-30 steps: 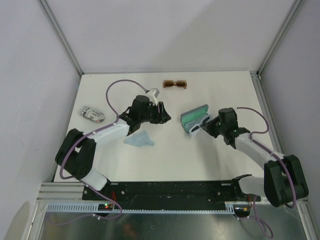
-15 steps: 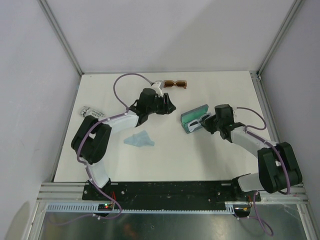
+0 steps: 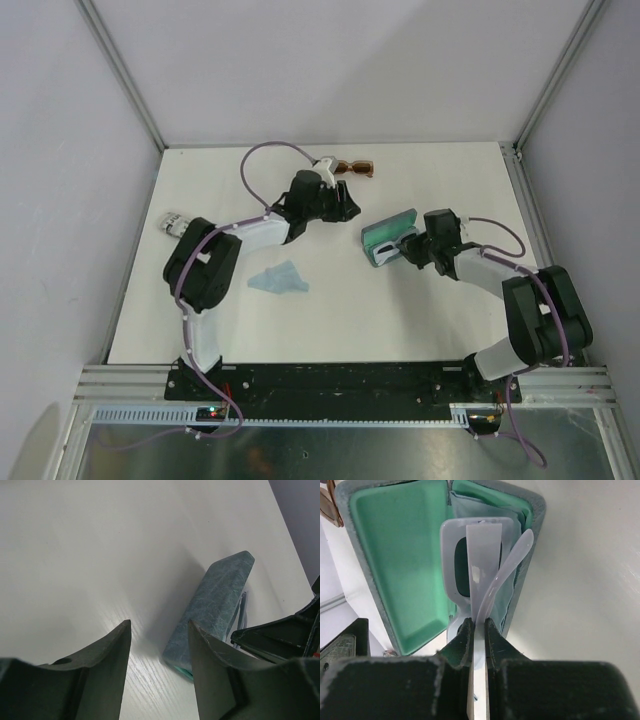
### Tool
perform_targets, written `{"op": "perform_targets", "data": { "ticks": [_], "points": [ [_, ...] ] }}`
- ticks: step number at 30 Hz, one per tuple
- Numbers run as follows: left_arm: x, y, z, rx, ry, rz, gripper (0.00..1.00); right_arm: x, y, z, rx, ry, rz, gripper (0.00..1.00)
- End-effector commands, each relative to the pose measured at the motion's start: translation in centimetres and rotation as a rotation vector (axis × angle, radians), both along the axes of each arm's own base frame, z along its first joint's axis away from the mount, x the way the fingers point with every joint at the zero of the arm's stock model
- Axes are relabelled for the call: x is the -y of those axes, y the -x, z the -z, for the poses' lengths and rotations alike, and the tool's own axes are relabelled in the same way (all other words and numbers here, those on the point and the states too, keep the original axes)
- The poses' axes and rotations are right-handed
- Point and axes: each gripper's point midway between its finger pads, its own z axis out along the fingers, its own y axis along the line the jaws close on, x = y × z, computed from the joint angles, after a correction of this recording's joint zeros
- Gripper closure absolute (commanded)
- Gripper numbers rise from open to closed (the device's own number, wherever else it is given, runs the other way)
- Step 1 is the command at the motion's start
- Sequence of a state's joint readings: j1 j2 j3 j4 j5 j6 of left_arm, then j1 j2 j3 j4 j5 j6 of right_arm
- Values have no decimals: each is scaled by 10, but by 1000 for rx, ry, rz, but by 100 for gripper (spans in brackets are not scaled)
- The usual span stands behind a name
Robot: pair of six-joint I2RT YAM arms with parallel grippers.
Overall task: Organize the sunglasses
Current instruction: Place the sunglasses in the sunglasses case, then rotate the case with sunglasses at the center of the board.
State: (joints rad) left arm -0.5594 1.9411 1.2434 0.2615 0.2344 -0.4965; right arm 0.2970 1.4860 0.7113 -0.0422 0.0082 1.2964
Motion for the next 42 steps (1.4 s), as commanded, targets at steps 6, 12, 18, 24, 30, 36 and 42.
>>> {"op": "perform_targets", "data": {
  "ticks": [6,12,18,24,30,36,42],
  "points": [
    [20,-13,-11,47,43,74,47,-3,-26,-7,53,-27,34,95],
    [27,-13,-3,35,45,93,47,-5,-29,-11,62,-22,19,67],
    [36,-14,3,27,49,120,47,-2,-33,-21,91,-13,25,56],
    [50,-15,8,11,74,173,49,3,-29,-35,118,31,-6,57],
    [61,-18,12,-10,103,218,59,20,-19,-53,160,131,-77,61],
    [73,-12,16,-46,144,290,64,47,-10,-63,187,228,-107,67],
    [76,2,19,-75,157,340,66,87,-4,-48,152,281,-74,70]
  ]
}}
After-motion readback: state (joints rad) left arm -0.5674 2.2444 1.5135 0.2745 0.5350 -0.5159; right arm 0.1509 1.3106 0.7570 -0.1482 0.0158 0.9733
